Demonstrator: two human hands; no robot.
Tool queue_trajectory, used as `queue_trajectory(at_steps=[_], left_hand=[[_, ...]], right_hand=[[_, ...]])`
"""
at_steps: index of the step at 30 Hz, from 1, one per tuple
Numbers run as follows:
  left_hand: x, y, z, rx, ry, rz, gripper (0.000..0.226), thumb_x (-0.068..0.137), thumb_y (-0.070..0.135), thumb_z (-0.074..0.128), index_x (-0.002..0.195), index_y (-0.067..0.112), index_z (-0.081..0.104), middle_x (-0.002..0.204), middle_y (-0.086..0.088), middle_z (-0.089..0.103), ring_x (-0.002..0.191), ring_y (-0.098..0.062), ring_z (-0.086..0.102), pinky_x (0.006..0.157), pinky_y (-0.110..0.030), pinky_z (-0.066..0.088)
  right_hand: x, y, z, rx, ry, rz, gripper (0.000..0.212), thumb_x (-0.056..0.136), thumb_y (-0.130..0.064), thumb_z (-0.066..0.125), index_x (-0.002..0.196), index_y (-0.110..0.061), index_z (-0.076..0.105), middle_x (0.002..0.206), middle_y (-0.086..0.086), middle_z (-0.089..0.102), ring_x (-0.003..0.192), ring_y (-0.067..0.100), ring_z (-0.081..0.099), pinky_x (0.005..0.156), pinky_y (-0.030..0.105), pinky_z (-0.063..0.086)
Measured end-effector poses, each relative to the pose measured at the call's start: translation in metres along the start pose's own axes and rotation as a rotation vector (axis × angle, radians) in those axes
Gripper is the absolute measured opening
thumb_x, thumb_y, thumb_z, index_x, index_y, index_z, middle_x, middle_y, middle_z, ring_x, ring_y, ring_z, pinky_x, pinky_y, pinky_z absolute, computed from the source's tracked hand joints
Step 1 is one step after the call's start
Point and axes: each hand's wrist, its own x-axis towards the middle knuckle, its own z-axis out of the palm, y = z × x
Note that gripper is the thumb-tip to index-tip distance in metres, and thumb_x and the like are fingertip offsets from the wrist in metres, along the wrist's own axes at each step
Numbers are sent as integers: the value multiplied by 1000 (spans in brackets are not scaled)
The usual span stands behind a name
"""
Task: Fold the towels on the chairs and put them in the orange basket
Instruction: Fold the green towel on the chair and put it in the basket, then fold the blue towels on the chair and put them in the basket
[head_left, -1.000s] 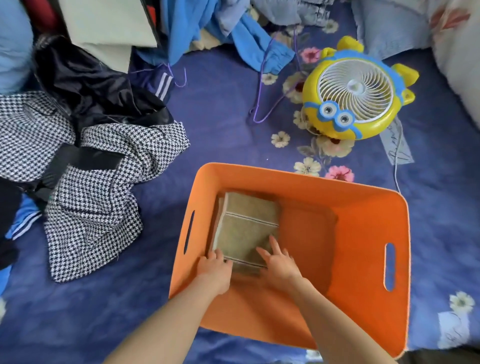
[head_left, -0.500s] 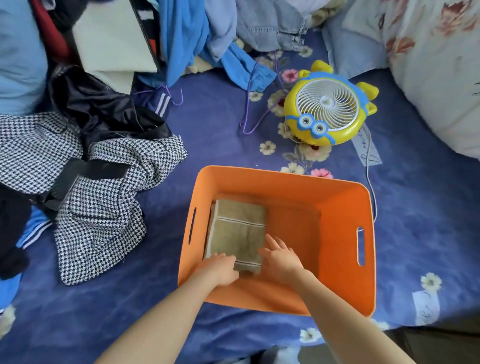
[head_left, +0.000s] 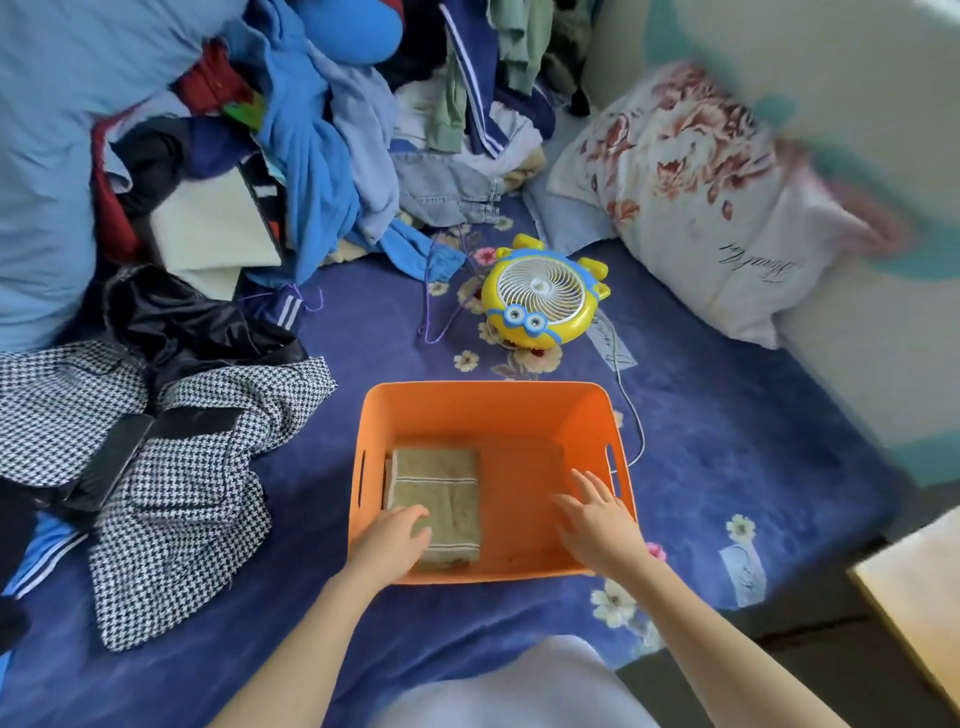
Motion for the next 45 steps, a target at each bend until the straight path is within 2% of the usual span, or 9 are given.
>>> queue_trajectory(at_steps=[5, 12, 16, 21, 26, 29, 33, 38, 45], left_hand=[[-3, 23, -12, -69, 73, 35, 36, 97, 28, 41, 130, 17, 48, 131, -3, 54, 106, -19, 58, 87, -28, 43], [-3, 74, -10, -20, 74, 169, 33, 94, 26, 47, 124, 14, 55, 129, -5, 57, 117, -21, 53, 99, -32, 42], [-12, 131, 10, -8, 84, 257, 30, 93, 24, 50, 119, 11, 59, 123, -7, 60, 112, -23, 56, 93, -28, 42], [-38, 204, 64, 65, 52, 379, 29, 94, 25, 49, 119, 15, 59, 123, -5, 61, 113, -22, 56, 95, -30, 43], [-72, 275, 141, 74, -79, 488, 28, 91, 19, 51, 115, 8, 61, 117, -9, 65, 109, -25, 59, 92, -29, 44], [-95, 321, 194, 122, -162, 582, 21, 91, 17, 51, 105, 8, 64, 108, -13, 68, 101, -28, 61, 83, -30, 44], [-133, 385, 256, 231, -308, 776, 25, 94, 22, 48, 114, 13, 60, 116, -6, 64, 104, -19, 58, 85, -26, 44], [-193, 463, 332, 405, -495, 1032, 34, 97, 28, 46, 127, 14, 54, 126, -3, 59, 113, -19, 56, 89, -24, 43], [-261, 505, 433, 639, -789, 1246, 33, 98, 28, 43, 128, 16, 52, 130, -1, 56, 115, -16, 54, 94, -24, 43]], right_hand=[[-33, 9, -7, 26, 37, 50, 43, 95, -28, 43, 138, -27, 42, 156, 6, 14, 145, 24, 8, 111, 40, 29], [-75, 44, -28, 26, 132, 146, 50, 94, -27, 44, 142, -30, 32, 157, 4, 10, 145, 24, 5, 111, 39, 25], [-121, 83, -31, 29, 178, 217, 55, 95, -26, 43, 146, -30, 23, 158, 5, 4, 146, 22, 2, 111, 35, 23], [-201, 140, -14, 59, 228, 339, 55, 94, -27, 44, 146, -29, 24, 158, 2, 6, 146, 22, 4, 113, 36, 20], [-303, 203, 9, 108, 256, 508, 55, 95, -30, 42, 147, -28, 22, 158, 3, 8, 146, 22, 5, 113, 35, 19], [-377, 232, 34, 171, 277, 677, 54, 96, -30, 41, 147, -26, 22, 157, 3, 12, 145, 23, 7, 113, 38, 22], [-475, 246, 83, 294, 336, 943, 52, 97, -32, 40, 147, -25, 25, 156, 2, 14, 145, 22, 8, 115, 37, 21], [-573, 230, 150, 444, 353, 1279, 52, 95, -33, 41, 145, -25, 28, 155, 3, 19, 144, 18, 12, 112, 34, 25], [-644, 193, 198, 646, 372, 1637, 50, 95, -32, 42, 143, -27, 30, 155, 0, 20, 144, 19, 12, 114, 36, 21]])
